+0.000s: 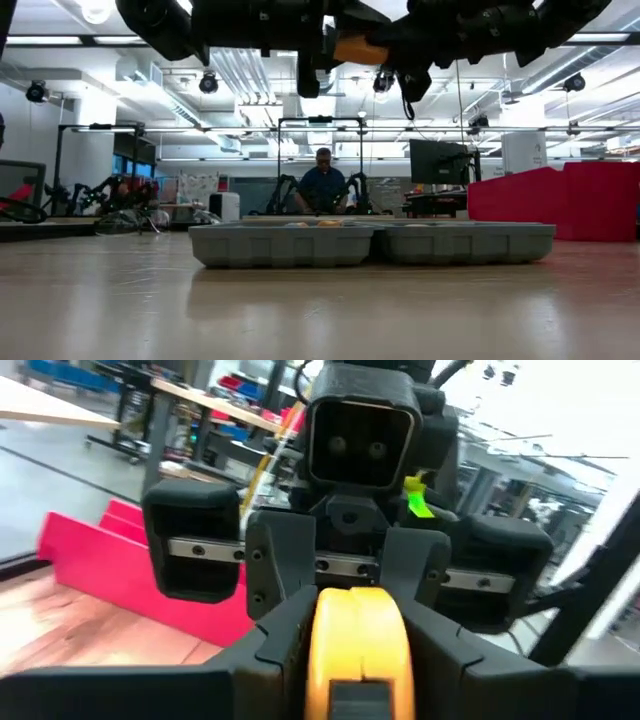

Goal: Prefit tool cases
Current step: Put the yellow measuring tape into the gray pre-fit tool case

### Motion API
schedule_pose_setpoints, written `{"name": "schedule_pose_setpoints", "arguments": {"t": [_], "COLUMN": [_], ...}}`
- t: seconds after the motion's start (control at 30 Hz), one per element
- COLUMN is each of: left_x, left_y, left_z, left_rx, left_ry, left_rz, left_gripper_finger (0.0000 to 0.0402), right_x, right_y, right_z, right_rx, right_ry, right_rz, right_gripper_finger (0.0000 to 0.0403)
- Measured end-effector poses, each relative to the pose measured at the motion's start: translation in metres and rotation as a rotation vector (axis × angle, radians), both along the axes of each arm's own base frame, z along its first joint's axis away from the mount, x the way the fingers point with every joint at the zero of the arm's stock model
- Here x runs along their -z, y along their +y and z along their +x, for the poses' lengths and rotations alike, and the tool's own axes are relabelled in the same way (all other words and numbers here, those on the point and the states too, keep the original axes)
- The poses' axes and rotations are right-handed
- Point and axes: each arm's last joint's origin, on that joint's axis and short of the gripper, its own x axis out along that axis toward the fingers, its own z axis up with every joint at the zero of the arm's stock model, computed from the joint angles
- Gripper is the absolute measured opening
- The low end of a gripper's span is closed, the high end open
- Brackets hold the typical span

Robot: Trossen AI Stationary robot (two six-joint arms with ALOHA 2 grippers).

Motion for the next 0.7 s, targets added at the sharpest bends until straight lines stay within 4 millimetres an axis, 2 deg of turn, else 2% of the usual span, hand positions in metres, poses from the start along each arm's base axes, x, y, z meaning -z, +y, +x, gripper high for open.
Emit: {"name": "schedule_pose_setpoints", "arguments": {"t": [0.37, 0.57, 0.7], "left_x": [-0.003, 0.001, 0.006], "left_y": [0.003, 0.006, 0.004], "left_z": [-0.003, -0.005, -0.006], "left_rx": [-0.106, -0.256, -0.307], "left_ry": [0.027, 0.085, 0.131], "left_rz": [0.024, 0.025, 0.008], "left_gripper_finger": [0.0119, 0.0118, 0.0115], "right_x": [0.001, 0.005, 0.005], "right_y": [0.000, -0.003, -0.004], "right_z": [-0.010, -0.023, -0.025], "right_rx": [0.021, 0.176, 0.221], "right_ry": [0.096, 0.233, 0.244], "right_rz": [0.019, 0.011, 0.060], "right_gripper_finger": [0.0066, 0.0066, 0.0067]}}
